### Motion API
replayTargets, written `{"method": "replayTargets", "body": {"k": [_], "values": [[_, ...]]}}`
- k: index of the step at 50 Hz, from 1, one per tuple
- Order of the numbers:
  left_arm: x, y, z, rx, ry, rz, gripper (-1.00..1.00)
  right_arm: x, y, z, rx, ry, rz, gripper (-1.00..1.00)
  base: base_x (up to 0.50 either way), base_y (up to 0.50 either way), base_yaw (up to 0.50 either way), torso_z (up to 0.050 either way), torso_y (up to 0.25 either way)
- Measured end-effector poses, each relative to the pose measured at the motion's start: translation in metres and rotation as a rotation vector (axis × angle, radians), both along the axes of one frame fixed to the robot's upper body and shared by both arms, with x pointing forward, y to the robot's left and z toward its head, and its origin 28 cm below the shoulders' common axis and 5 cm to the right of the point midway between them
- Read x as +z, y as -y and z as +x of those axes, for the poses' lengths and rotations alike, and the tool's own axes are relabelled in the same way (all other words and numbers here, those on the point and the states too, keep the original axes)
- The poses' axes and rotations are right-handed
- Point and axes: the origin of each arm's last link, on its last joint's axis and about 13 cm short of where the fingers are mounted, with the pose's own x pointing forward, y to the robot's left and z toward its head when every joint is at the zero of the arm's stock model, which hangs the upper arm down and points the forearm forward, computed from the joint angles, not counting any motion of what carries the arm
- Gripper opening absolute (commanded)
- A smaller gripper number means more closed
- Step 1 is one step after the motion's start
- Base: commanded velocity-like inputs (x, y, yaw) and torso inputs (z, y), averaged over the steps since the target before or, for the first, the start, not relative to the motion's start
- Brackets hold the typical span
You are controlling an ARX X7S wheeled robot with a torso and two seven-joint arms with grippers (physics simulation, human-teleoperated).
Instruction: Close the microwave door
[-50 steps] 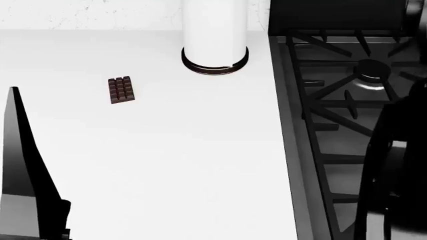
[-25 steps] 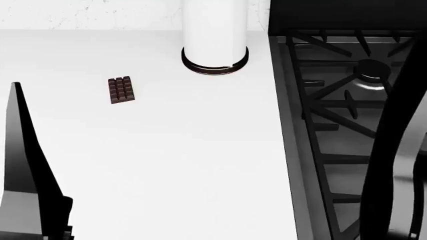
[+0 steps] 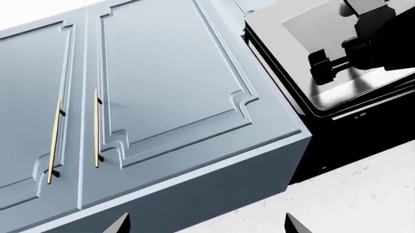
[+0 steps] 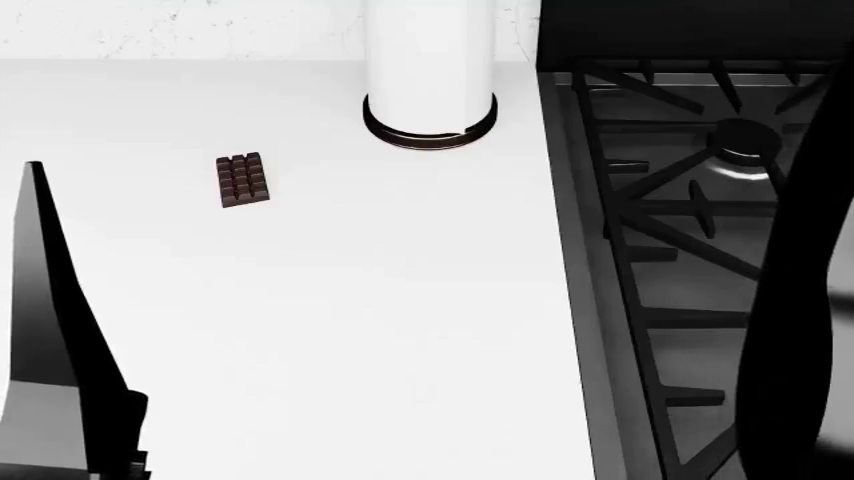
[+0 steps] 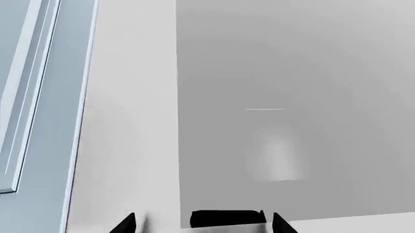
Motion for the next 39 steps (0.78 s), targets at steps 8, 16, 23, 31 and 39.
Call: {"method": "replayTargets", "body": {"k": [8,16,23,31,39], "values": [[0.001,0.001,0.000,0.000,0.002,0.002,1.00,0.007,-0.002,0.000,0.003,-0.013,-0.009,1.00,0.00,0.00,0.00,0.000,0.000],[0.004,0.000,0.003,0.002,0.004,0.005,1.00,0.016,-0.003,0.001,-0.003,-0.023,-0.013,1.00,0.00,0.00,0.00,0.000,0.000],[0.007,-0.001,0.004,0.001,0.003,0.007,1.00,0.025,0.001,-0.001,-0.013,-0.030,0.003,1.00,0.00,0.00,0.00,0.000,0.000],[0.008,0.000,0.005,-0.001,0.004,0.008,1.00,0.030,0.006,-0.005,-0.020,-0.048,0.026,1.00,0.00,0.00,0.00,0.000,0.000],[0.005,0.003,0.002,-0.003,0.006,0.010,1.00,0.030,0.009,-0.007,-0.013,-0.097,0.056,1.00,0.00,0.00,0.00,0.000,0.000]]}}
